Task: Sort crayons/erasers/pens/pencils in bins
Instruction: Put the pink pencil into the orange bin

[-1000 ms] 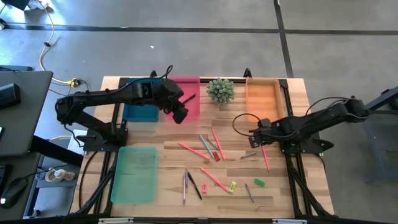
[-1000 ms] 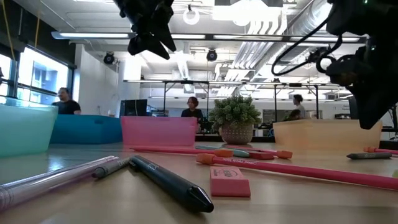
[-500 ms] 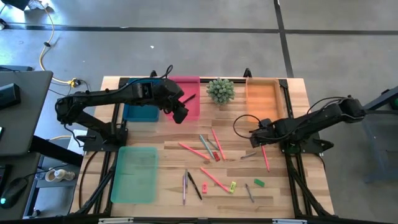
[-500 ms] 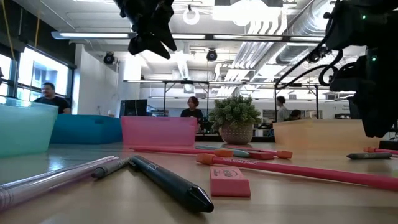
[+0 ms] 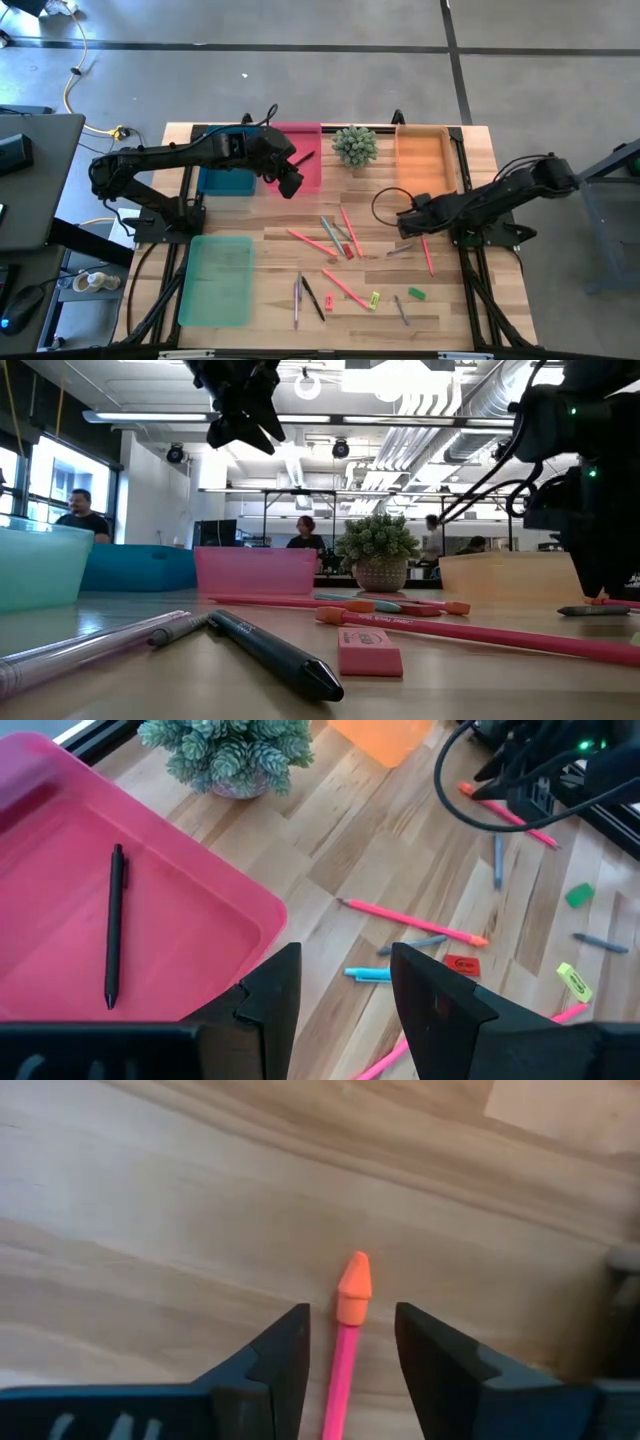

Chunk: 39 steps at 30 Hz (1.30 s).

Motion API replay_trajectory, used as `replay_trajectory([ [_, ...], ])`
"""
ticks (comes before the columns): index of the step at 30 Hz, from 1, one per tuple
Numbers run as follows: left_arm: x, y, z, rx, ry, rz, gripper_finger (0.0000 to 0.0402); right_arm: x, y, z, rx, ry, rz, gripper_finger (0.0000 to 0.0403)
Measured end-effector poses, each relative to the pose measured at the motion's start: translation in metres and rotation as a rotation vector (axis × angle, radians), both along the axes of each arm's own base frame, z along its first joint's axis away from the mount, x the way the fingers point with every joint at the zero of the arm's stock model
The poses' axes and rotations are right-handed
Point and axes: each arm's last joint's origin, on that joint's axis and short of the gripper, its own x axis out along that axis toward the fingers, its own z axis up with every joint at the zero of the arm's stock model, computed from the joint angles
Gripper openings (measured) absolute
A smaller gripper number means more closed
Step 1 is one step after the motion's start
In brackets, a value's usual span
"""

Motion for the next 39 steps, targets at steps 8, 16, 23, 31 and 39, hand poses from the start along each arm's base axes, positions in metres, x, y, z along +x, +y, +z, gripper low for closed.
replay_trajectory([
  [8, 0.0, 0.0, 0.0, 0.0, 0.0, 0.0, 0.0143, 0.006, -0.005, -0.01, 0.049, 0.066, -0.005, 0.0126],
  [16, 0.0, 0.0, 0.0, 0.017, 0.011, -0.021, 0.0143, 0.009, -0.015, -0.011, 0.096, 0.057, 0.001, 0.0084],
  [23, 0.0, 0.0, 0.0, 0.025, 0.017, -0.031, 0.0143, 0.01, -0.018, -0.011, 0.12, 0.054, -0.009, 0.0042],
  [31, 0.0, 0.0, 0.0, 0.026, 0.018, -0.033, 0.0143, 0.01, -0.019, -0.011, 0.126, 0.059, 0.006, 0.0005],
  [39, -0.005, 0.003, -0.003, 0.019, 0.063, -0.032, 0.0143, 0.019, -0.018, -0.001, 0.095, 0.044, 0.082, 0.0005],
])
